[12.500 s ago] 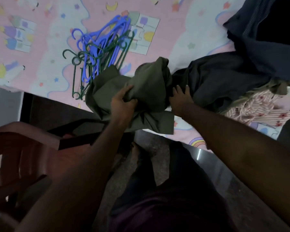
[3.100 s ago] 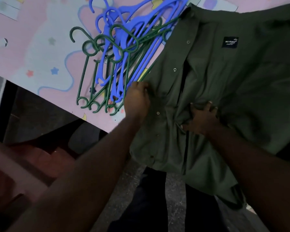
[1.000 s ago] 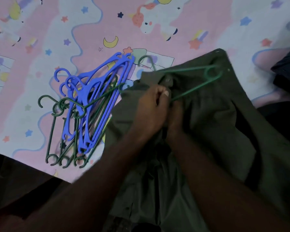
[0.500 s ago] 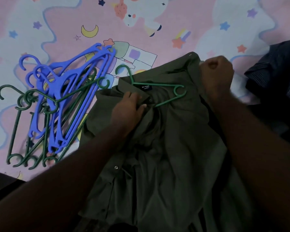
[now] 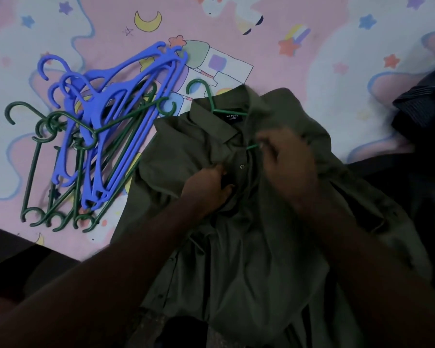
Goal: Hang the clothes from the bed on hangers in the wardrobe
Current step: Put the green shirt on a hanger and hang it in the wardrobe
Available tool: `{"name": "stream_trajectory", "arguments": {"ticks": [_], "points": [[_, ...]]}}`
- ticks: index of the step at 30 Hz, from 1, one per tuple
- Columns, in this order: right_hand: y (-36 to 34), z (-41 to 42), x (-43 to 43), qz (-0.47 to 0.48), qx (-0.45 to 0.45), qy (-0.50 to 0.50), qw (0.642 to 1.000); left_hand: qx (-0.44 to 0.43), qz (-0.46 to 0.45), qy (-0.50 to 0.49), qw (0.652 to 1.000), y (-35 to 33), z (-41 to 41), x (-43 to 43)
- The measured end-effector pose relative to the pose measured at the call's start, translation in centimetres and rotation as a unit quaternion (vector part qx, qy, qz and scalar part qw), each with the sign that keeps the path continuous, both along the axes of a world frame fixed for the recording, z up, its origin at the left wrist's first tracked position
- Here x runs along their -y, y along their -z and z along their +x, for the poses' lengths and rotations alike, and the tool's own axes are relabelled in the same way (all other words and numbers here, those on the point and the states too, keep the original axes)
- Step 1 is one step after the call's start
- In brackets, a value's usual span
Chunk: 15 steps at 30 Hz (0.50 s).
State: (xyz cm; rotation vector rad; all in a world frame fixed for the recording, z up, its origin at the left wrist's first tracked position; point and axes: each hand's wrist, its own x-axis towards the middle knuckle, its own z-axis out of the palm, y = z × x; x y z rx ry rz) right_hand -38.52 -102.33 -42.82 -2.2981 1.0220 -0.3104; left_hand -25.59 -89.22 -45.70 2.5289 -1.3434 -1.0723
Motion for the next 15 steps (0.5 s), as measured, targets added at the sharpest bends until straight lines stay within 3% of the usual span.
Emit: {"name": "stream_trajectory", "arguments": {"ticks": [2, 4, 9, 12, 15], "points": [[3.5, -1.6, -2.1, 0.09, -0.109, 0.009, 0.99, -0.02, 0.01, 0.003, 1.0, 0.3, -0.3, -0.7], [5.1, -2.5, -3.0, 0.134, -0.141, 0.045, 0.98, -0.039, 0.018, 0.015, 0.999, 0.7, -0.4, -1.4], [4.3, -0.9, -4.4, 0.13, -0.123, 0.109, 0.978, -0.052, 0.004, 0.022, 0.998, 1.3, -0.4, -2.4], [4.1, 0.8, -4.8, 0.145, -0.085, 0.172, 0.971, -0.023, -0.115, -0.022, 0.993, 1.0, 0.2, -1.4], [4.6, 2.9, -5.1, 0.232, -0.076, 0.273, 0.931, 0.021, -0.18, -0.042, 0.982, 0.3, 1.8, 1.7]]}}
